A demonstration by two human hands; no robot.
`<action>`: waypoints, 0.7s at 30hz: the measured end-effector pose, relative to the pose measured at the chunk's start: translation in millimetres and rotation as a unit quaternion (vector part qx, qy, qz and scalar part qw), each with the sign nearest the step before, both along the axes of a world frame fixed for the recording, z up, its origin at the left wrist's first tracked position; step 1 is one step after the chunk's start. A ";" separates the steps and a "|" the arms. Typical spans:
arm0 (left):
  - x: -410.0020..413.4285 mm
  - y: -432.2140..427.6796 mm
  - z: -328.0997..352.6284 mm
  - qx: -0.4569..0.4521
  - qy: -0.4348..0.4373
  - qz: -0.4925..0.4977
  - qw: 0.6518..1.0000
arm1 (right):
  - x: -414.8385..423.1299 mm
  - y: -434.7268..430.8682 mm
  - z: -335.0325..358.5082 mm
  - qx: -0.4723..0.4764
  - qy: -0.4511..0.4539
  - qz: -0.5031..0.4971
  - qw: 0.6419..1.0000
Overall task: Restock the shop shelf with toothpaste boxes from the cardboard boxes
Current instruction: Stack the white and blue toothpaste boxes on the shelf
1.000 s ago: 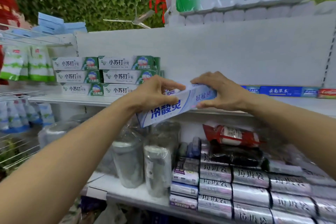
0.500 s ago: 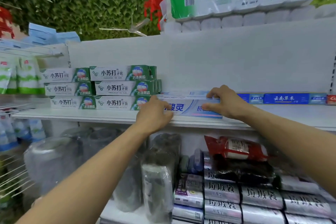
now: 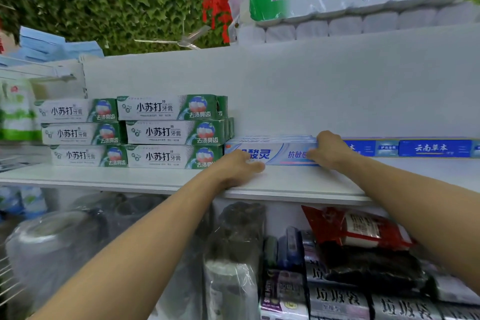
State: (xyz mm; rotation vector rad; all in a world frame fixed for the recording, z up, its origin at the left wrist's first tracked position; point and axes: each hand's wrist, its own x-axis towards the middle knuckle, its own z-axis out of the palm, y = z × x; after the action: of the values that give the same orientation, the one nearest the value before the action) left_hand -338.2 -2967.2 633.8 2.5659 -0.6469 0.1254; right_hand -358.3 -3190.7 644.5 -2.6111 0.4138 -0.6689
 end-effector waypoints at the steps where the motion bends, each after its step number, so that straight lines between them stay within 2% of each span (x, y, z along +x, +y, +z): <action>1: 3.8 0.1 0.2 -0.002 0.003 -0.001 1.000 | 3.5 -0.6 -0.3 0.008 0.000 -0.001 1.000; 10: 20.8 3.7 0.2 0.002 -0.022 -0.015 1.000 | 11.3 -0.7 3.5 0.061 0.017 -0.014 0.998; 17: 19.2 15.6 -2.3 -0.007 -0.060 -0.036 0.998 | -13.2 11.9 0.3 -0.034 0.027 -0.026 0.999; 21: -1.6 36.7 -6.6 -0.078 -0.119 -0.056 0.988 | -46.3 28.1 -4.0 -0.072 -0.020 0.003 0.997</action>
State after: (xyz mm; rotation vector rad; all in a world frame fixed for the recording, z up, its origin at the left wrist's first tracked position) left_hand -339.8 -2930.5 627.1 2.3767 -0.8338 0.4317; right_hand -404.6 -3162.6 640.4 -2.7278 0.3584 -0.7732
